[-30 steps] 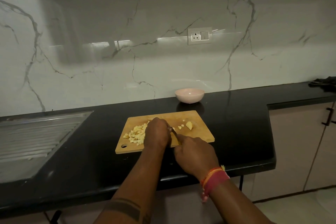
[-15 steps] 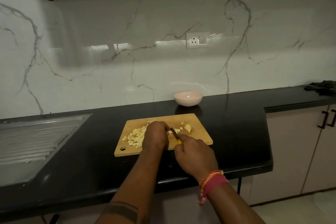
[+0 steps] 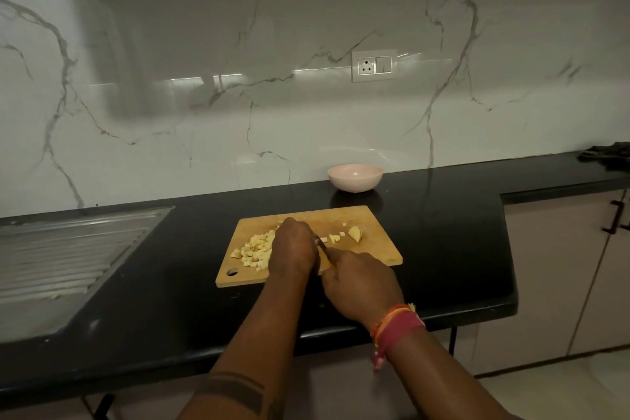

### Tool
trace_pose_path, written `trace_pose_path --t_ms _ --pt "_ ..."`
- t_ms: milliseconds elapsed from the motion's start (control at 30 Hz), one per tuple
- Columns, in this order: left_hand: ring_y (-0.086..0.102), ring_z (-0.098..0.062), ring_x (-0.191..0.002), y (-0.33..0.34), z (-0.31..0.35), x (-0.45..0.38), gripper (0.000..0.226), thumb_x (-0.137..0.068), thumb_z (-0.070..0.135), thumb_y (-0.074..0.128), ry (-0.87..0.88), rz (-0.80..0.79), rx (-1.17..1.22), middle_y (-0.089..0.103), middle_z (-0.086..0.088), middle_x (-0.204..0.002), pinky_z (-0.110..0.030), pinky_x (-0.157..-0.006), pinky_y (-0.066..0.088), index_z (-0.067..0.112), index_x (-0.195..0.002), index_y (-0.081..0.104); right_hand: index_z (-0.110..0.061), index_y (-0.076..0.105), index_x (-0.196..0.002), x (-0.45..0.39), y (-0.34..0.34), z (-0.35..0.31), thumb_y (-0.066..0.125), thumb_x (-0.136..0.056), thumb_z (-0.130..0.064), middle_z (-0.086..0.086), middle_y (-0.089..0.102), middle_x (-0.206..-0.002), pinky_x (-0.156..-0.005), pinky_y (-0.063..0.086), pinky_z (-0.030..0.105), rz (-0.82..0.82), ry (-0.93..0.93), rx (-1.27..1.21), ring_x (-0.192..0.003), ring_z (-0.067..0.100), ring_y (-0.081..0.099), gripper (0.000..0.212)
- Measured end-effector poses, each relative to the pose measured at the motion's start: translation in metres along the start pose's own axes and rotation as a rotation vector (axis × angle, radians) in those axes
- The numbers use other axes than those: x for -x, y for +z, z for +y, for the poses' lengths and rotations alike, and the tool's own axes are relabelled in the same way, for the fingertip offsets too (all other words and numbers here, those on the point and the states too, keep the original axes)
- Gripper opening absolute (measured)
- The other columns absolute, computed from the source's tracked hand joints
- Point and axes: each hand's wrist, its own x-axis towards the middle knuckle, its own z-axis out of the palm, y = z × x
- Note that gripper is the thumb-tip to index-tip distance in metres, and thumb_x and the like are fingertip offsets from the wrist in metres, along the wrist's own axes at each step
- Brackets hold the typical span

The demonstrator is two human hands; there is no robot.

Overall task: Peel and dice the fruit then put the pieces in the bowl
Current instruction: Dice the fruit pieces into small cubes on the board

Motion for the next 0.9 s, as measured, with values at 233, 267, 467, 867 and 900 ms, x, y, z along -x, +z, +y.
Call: trace_pose_path --t_ms 233,267,467,867,900 --pt "0.057 -0.02 -0.1 -0.002 0.001 0.01 0.014 -0.091 0.022 0.074 0.141 0.117 -0.108 0.059 -0.005 -0.11 -0.035 -0.083 0.054 0.02 -0.105 0.075 -0.037 0.052 -0.143 0.009 -0.003 0.01 0.043 -0.097 -0.033 -0.011 0.058 -0.073 -0.052 0.041 0.026 0.171 0.112 -0.13 -0.064 0.007 0.055 0.047" --pt "0.056 -0.021 -0.103 -0.002 0.0 0.012 0.015 -0.092 0.024 0.073 0.16 0.148 -0.156 0.06 -0.004 -0.112 -0.035 -0.085 0.052 0.022 -0.107 0.075 -0.037 0.049 -0.146 0.007 -0.001 0.011 0.042 -0.098 -0.032 -0.01 0.058 -0.074 -0.052 0.04 0.026 0.193 0.14 -0.138 -0.064 0.007 0.054 0.049" --pt "0.054 -0.025 -0.111 -0.006 0.002 0.012 0.018 -0.096 0.031 0.065 0.185 0.231 -0.365 0.064 -0.003 -0.117 -0.04 -0.094 0.044 0.026 -0.11 0.075 -0.027 0.038 -0.153 -0.006 0.002 0.005 0.039 -0.099 -0.033 0.002 0.067 -0.099 -0.067 0.044 0.031 0.107 0.267 -0.03 -0.081 0.018 0.058 0.053" --pt "0.059 -0.022 -0.116 -0.007 -0.008 0.001 0.047 -0.088 -0.009 0.063 0.19 0.218 0.047 0.065 -0.007 -0.125 -0.033 -0.096 0.053 0.014 -0.128 0.069 -0.023 0.044 -0.146 -0.029 0.015 -0.017 0.044 -0.099 -0.028 0.005 0.067 -0.105 -0.073 0.052 0.035 0.08 0.142 -0.066 -0.092 0.024 0.065 0.047" --pt "0.057 -0.022 -0.119 -0.007 -0.006 0.002 0.045 -0.088 -0.007 0.066 0.195 0.221 0.06 0.064 -0.006 -0.127 -0.033 -0.098 0.051 0.014 -0.128 0.068 -0.021 0.037 -0.151 -0.029 0.013 -0.015 0.045 -0.1 -0.028 0.007 0.067 -0.113 -0.076 0.051 0.036 0.086 0.177 -0.059 -0.098 0.024 0.066 0.052"
